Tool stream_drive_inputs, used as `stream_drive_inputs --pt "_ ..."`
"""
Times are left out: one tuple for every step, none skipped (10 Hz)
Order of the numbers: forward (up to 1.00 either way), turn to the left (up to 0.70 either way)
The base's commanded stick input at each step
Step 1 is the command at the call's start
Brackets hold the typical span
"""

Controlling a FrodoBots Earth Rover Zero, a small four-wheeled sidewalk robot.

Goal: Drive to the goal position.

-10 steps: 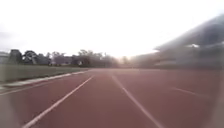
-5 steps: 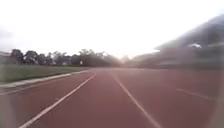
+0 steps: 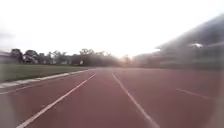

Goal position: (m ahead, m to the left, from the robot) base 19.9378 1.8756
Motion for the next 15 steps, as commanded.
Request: stream_drive_inputs --pt "0.70 0.00" --pt "0.70 0.00" --pt "0.70 0.00" --pt "0.70 0.00" --pt "0.70 0.00" --pt "0.70 0.00" --pt "0.70 0.00" --pt "0.70 0.00" --pt "0.70 0.00" --pt "0.70 0.00" --pt "0.70 0.00" --pt "0.70 0.00" --pt "0.70 0.00" --pt "0.70 0.00" --pt "0.70 0.00"
